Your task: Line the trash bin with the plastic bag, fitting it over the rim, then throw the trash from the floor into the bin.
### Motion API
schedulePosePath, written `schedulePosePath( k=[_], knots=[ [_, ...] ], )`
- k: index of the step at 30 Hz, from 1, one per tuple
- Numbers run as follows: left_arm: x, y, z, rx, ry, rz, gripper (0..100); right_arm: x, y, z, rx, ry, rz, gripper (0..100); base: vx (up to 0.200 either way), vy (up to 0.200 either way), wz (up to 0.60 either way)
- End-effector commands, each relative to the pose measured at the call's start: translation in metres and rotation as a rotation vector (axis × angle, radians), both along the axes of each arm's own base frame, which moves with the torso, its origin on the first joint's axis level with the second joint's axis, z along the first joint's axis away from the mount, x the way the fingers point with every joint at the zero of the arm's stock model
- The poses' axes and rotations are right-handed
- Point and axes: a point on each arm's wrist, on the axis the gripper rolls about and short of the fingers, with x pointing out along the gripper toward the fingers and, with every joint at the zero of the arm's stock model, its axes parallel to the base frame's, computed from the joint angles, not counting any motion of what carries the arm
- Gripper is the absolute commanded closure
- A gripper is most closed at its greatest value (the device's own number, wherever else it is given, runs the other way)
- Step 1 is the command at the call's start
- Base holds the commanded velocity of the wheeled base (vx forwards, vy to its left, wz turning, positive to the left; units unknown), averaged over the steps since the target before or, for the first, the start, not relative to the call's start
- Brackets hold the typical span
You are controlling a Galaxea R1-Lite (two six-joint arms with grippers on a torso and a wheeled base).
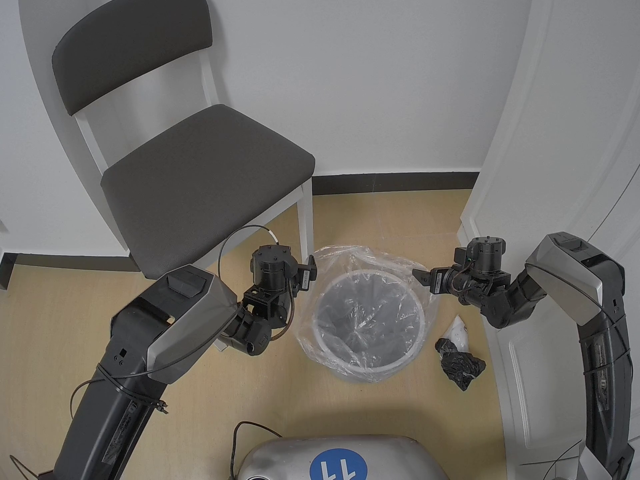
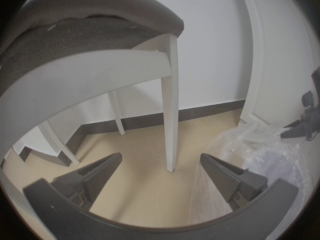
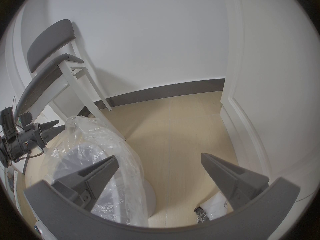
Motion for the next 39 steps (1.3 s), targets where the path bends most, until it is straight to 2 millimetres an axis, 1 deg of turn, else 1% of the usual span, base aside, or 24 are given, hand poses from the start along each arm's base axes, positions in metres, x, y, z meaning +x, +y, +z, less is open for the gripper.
schedulePosePath(
  k=[1,2,4,6,12,15,16,17,18,20,25,30,32,33,34,38,39],
  knots=[
    [-0.038,-0.018,0.017,0.007,0.024,-0.068,0,0.000,0.000,-0.002,0.000,0.003,0.000,0,0.000,0.000,0.00],
    [-0.050,-0.024,0.019,0.010,0.029,-0.095,0,0.000,0.001,-0.001,0.001,0.000,0.001,0,0.000,0.000,0.00],
    [-0.059,-0.029,0.021,0.013,0.035,-0.115,0,0.000,0.001,0.000,0.001,-0.005,0.001,0,0.000,0.000,0.00],
    [-0.062,-0.031,0.021,0.016,0.040,-0.123,0,0.000,0.001,0.000,0.002,-0.006,0.003,0,0.000,0.000,0.00],
    [-0.061,-0.030,0.015,0.026,0.060,-0.121,0,0.001,0.001,0.000,0.003,-0.007,0.001,0,0.000,0.000,0.00],
    [-0.047,-0.024,0.005,0.035,0.081,-0.096,0,0.002,0.000,-0.002,0.003,-0.003,-0.001,0,0.000,0.000,0.00],
    [-0.047,-0.024,0.005,0.035,0.081,-0.096,0,0.002,0.000,-0.002,0.003,-0.003,-0.001,0,0.000,0.000,0.00],
    [-0.034,-0.014,0.000,0.028,0.074,-0.064,0,0.004,0.000,-0.003,0.003,-0.004,-0.002,0,0.000,0.000,0.00],
    [-0.029,-0.010,-0.004,0.029,0.077,-0.051,0,0.005,-0.001,-0.003,0.004,-0.005,-0.004,0,0.000,0.000,0.00],
    [-0.022,-0.002,-0.012,0.033,0.089,-0.031,0,0.007,-0.003,-0.003,0.007,-0.011,-0.010,0,0.000,0.000,0.00],
    [-0.010,0.008,-0.021,0.035,0.105,-0.002,0,0.012,-0.002,-0.007,0.013,-0.019,-0.011,0,0.000,0.000,0.00],
    [0.004,0.007,-0.032,0.035,0.117,0.009,0,0.021,-0.001,-0.014,0.030,-0.033,-0.024,0,0.000,0.000,0.00],
    [0.010,0.004,-0.033,0.034,0.114,0.011,0,0.024,0.000,-0.018,0.050,-0.030,-0.031,0,0.000,0.000,0.00],
    [0.010,0.004,-0.033,0.034,0.114,0.011,0,0.024,0.000,-0.017,0.052,-0.031,-0.032,0,0.000,0.000,0.00],
    [0.015,0.001,-0.033,0.035,0.118,0.011,0,0.027,0.001,-0.022,0.071,-0.029,-0.039,0,0.000,0.000,0.00],
    [0.020,-0.001,-0.038,0.039,0.136,0.012,0,0.033,0.000,-0.030,0.081,-0.025,-0.047,0,0.000,0.000,0.00],
    [0.020,-0.002,-0.039,0.042,0.142,0.011,0,0.034,-0.003,-0.032,0.079,-0.016,-0.053,0,0.000,0.000,0.00]
  ],
)
